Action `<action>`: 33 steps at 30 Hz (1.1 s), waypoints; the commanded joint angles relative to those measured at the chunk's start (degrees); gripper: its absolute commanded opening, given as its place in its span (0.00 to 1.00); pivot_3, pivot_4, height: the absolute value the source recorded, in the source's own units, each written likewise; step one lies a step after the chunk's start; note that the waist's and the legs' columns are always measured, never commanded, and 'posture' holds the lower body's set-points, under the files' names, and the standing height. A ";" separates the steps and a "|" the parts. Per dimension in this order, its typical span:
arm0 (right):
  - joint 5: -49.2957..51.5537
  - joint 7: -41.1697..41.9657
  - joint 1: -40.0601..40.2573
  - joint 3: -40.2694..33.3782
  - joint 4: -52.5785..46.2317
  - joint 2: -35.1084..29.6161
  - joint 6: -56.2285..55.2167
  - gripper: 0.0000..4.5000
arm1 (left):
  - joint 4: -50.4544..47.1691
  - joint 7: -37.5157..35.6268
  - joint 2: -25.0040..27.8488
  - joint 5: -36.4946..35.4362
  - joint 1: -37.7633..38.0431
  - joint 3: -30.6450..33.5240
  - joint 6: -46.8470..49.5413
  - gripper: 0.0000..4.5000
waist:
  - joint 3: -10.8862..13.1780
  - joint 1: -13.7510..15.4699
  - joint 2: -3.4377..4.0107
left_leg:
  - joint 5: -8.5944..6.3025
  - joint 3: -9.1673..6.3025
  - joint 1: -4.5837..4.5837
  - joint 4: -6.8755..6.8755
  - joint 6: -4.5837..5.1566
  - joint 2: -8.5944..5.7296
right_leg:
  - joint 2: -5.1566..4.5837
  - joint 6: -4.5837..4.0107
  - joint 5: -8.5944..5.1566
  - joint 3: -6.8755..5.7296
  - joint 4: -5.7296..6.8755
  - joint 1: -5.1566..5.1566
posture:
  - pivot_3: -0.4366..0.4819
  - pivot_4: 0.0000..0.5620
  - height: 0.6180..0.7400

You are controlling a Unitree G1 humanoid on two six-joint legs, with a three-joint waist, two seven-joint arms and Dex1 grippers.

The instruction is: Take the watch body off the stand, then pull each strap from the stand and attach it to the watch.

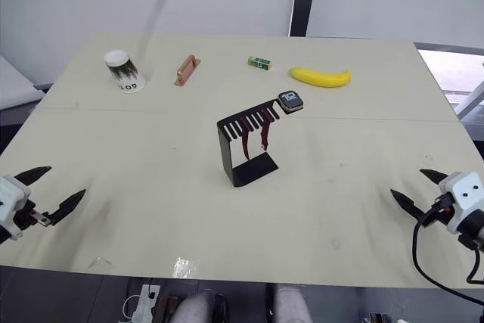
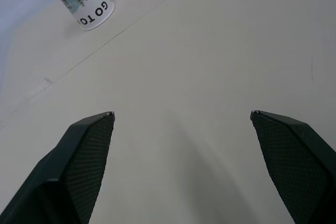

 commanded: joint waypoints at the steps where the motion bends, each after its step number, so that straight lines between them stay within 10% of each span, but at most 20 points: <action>1: 1.71 -1.47 -0.29 -1.43 -2.88 0.85 0.80 0.99 | -4.53 0.49 -0.42 -2.63 -0.84 -0.32 2.31 1.00 | 0.00 0.01 0.00 | 0.00 0.00 0.00 0.00 0.00 0.00 | 0.00 0.00 0.00 0.00 0.00 0.00 | 0.48 0.27 1.00; 13: 21.21 -12.52 -3.09 -1.27 -35.81 9.33 28.39 0.99 | -29.84 -0.42 -2.51 -24.70 -6.23 -7.67 25.51 1.00 | -0.02 -0.02 0.06 | 0.04 -0.02 -0.02 0.04 -0.13 0.03 | 0.01 0.01 0.01 0.01 0.16 -0.05 | 0.48 0.27 1.00; 25: 43.46 -34.91 -15.18 1.09 -57.49 7.98 53.79 0.99 | -34.97 2.00 -3.86 -30.14 -21.88 -16.18 31.19 1.00 | -0.01 0.05 0.04 | 0.06 -0.06 -0.14 0.11 -0.11 0.00 | 0.08 0.01 0.01 0.01 0.10 -0.07 | 0.48 0.27 1.00; 33: 36.65 -53.76 -23.06 11.75 -67.05 14.33 57.70 0.99 | -35.54 3.37 -5.36 -29.56 -25.01 -19.45 32.72 1.00 | -0.02 0.16 0.03 | 0.12 -0.04 -0.31 0.16 -0.20 0.02 | 0.15 0.01 0.01 0.06 0.11 -0.23 | 0.48 0.27 1.00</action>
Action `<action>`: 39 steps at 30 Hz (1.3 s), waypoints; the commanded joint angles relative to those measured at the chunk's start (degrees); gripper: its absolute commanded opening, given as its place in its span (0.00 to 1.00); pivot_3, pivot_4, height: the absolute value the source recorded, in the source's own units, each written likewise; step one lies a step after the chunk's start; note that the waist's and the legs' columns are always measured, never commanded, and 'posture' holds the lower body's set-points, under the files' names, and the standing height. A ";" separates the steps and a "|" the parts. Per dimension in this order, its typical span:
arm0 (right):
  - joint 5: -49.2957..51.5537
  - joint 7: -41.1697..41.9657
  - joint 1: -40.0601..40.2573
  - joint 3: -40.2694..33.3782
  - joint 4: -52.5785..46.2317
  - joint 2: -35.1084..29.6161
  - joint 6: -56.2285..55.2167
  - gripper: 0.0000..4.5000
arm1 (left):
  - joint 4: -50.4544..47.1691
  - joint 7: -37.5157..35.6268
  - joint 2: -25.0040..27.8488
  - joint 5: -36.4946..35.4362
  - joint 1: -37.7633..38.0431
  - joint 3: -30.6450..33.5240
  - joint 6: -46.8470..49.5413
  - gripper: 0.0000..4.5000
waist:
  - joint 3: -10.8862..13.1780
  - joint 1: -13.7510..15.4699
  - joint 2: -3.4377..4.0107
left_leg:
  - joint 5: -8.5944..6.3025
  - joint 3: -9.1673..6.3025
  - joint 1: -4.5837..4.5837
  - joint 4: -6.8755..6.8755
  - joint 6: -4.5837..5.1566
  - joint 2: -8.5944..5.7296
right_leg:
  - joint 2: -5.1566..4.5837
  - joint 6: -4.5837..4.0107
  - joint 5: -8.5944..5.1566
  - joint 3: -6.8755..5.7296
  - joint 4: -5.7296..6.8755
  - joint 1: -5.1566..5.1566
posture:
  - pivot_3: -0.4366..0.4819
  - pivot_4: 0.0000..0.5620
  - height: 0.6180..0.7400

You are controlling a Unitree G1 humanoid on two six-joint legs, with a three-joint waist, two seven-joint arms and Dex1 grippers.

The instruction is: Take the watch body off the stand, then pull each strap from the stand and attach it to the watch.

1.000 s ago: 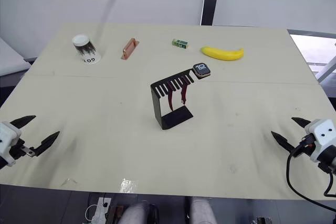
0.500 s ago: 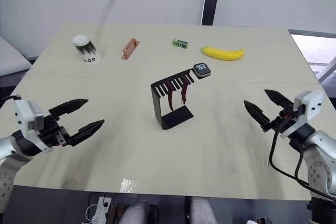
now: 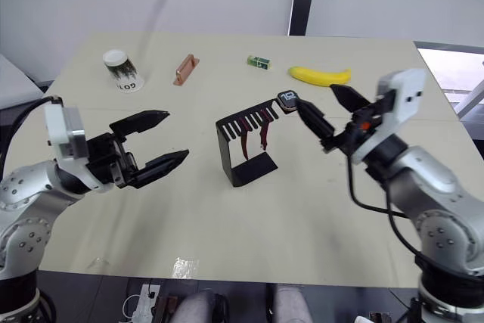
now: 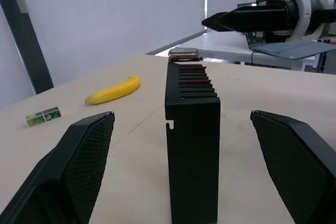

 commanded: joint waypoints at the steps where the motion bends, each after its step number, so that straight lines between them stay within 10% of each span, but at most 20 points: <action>1: -1.50 -5.90 -3.26 2.15 -3.43 0.43 2.16 0.99 | -1.54 0.27 -0.22 0.13 -0.59 -0.02 -0.48 1.00 | 0.00 0.00 0.00 | 0.00 0.00 -0.03 0.02 0.01 0.00 | 0.00 0.00 0.00 0.00 -0.02 0.00 | 0.48 0.27 1.00; 10: -4.42 -15.14 -9.46 7.37 -1.52 6.35 7.78 0.99 | -2.06 0.24 -1.40 1.38 -1.19 -2.73 -0.85 1.00 | 0.00 -0.07 0.00 | 0.02 -0.01 -0.08 0.03 0.03 0.02 | 0.01 0.00 0.00 -0.01 -0.02 -0.04 | 0.48 0.27 1.00; 39: -11.57 -5.90 -12.96 7.68 5.92 6.33 9.48 0.99 | -4.88 2.46 -0.27 1.48 1.77 -1.61 0.23 1.00 | 0.00 -0.16 0.00 | 0.02 -0.03 -0.14 -0.01 0.06 0.03 | 0.00 0.00 0.00 -0.02 -0.08 -0.07 | 0.48 0.27 1.00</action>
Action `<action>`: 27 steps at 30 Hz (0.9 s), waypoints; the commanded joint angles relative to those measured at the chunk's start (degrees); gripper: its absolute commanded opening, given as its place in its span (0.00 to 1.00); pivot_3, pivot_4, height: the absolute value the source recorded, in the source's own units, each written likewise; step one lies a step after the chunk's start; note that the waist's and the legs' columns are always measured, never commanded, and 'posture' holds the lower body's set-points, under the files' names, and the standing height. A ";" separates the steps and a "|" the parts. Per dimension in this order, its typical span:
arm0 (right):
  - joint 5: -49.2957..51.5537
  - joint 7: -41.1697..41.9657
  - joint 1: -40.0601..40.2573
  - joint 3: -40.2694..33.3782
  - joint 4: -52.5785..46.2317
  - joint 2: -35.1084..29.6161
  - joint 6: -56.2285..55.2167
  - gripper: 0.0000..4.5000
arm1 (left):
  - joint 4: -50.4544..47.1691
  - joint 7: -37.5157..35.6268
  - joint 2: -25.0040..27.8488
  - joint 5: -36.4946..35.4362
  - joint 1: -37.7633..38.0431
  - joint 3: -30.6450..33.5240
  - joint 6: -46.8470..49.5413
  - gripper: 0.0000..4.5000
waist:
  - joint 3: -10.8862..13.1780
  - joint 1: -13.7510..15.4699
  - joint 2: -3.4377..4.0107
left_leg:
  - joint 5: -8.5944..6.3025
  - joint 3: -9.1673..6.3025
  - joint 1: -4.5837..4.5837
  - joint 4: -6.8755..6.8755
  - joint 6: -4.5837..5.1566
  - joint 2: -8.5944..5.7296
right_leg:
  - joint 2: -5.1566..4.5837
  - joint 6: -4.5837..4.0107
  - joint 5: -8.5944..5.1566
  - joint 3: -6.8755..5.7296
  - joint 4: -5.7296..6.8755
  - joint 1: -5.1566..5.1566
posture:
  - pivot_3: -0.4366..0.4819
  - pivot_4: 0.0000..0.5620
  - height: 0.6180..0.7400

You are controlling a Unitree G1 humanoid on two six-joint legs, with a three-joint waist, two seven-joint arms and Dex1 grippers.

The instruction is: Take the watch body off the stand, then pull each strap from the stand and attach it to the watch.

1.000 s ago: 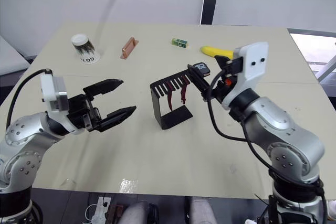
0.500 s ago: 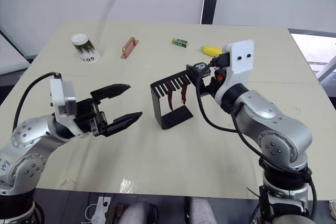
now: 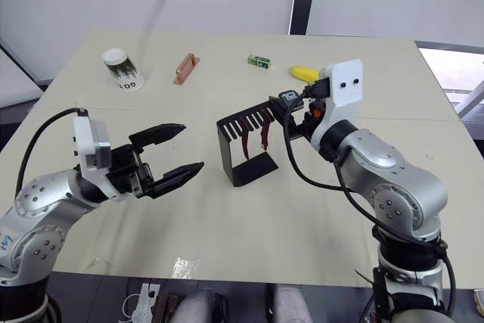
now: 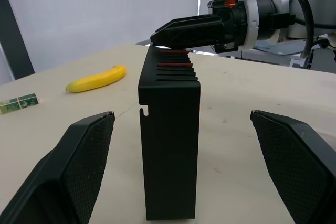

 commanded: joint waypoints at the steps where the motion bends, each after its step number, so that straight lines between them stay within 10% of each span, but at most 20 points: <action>1: -0.79 2.19 -1.59 -0.50 -0.43 -0.27 -0.64 0.99 | -2.23 0.33 0.63 0.16 -0.03 1.29 -0.34 1.00 | 0.00 0.00 0.00 | 0.00 0.00 0.00 0.00 0.00 0.00 | 0.00 0.00 0.00 0.00 0.00 0.00 | 0.48 0.27 1.00; 24: -1.24 5.19 -3.11 -0.76 -0.15 1.85 0.64 0.99 | -1.65 0.67 0.20 1.57 -0.23 1.24 -0.94 1.00 | 0.00 0.00 0.00 | 0.00 -0.02 -0.04 -0.03 0.00 0.01 | 0.00 0.00 0.00 -0.01 -0.05 -0.02 | 0.48 0.27 1.00; 27: -1.80 5.28 -2.99 -0.69 -0.17 1.73 0.39 0.80 | -1.61 0.68 0.04 1.72 -0.30 1.33 -1.10 1.00 | 0.00 -0.01 0.00 | 0.00 -0.02 -0.04 -0.04 0.00 0.01 | -0.01 0.00 0.00 -0.01 -0.05 -0.03 | 0.48 0.27 1.00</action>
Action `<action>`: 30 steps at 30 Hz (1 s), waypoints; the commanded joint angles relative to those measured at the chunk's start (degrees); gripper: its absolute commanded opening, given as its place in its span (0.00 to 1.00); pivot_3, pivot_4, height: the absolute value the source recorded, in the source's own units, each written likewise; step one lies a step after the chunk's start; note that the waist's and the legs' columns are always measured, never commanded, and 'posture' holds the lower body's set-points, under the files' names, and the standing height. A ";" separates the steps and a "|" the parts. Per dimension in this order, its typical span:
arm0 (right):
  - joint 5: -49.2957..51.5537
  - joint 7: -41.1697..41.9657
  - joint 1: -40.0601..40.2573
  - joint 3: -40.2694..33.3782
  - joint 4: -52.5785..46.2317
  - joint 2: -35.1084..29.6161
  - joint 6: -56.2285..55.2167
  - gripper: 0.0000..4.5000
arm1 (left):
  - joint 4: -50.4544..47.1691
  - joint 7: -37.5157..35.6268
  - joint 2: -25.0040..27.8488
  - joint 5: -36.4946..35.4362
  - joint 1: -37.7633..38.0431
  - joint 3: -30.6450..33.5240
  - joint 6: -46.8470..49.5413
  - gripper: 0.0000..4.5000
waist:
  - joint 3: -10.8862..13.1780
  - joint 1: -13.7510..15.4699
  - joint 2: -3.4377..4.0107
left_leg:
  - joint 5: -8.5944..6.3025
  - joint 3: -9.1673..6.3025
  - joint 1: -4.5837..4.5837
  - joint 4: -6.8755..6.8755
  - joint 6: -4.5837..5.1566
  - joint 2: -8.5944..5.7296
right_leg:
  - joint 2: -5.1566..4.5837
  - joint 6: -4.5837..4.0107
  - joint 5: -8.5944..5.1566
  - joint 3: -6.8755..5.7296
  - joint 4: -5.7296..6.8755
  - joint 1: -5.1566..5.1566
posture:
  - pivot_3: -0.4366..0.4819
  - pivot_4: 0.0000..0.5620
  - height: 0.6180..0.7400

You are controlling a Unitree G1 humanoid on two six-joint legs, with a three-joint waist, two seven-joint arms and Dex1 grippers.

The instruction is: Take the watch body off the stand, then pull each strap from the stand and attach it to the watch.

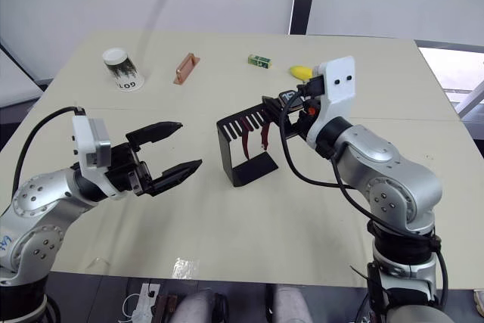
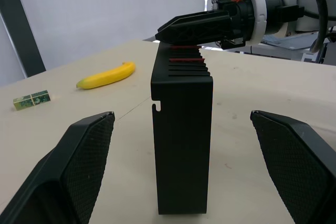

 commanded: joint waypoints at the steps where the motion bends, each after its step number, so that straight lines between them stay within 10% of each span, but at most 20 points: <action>1: -0.54 0.98 -1.05 -0.74 -1.96 -0.01 -0.83 0.71 | -1.63 0.12 -0.08 0.07 -0.29 1.27 -1.07 1.00 | 0.00 0.00 0.00 | 0.00 0.00 0.00 0.00 0.00 0.00 | 0.00 0.00 0.00 0.00 0.00 0.00 | 0.48 0.27 1.00; 5: -1.04 1.67 -0.96 -0.68 -2.31 0.11 -1.60 0.35 | -1.64 0.20 -0.26 0.10 -0.29 1.27 -1.25 1.00 | 0.00 -0.02 0.00 | 0.00 -0.01 0.00 -0.01 0.00 0.00 | 0.00 0.00 0.00 0.00 -0.01 0.00 | 0.48 0.27 1.00; 30: 5.68 9.07 5.34 -10.34 -6.62 1.45 -11.47 0.35 | -0.56 -1.56 -0.83 0.02 -1.00 0.04 -1.72 1.00 | 0.01 0.07 0.01 | -0.01 -0.06 -0.14 -0.02 0.02 0.00 | -0.01 0.00 0.00 -0.06 -0.03 -0.11 | 0.48 0.27 1.00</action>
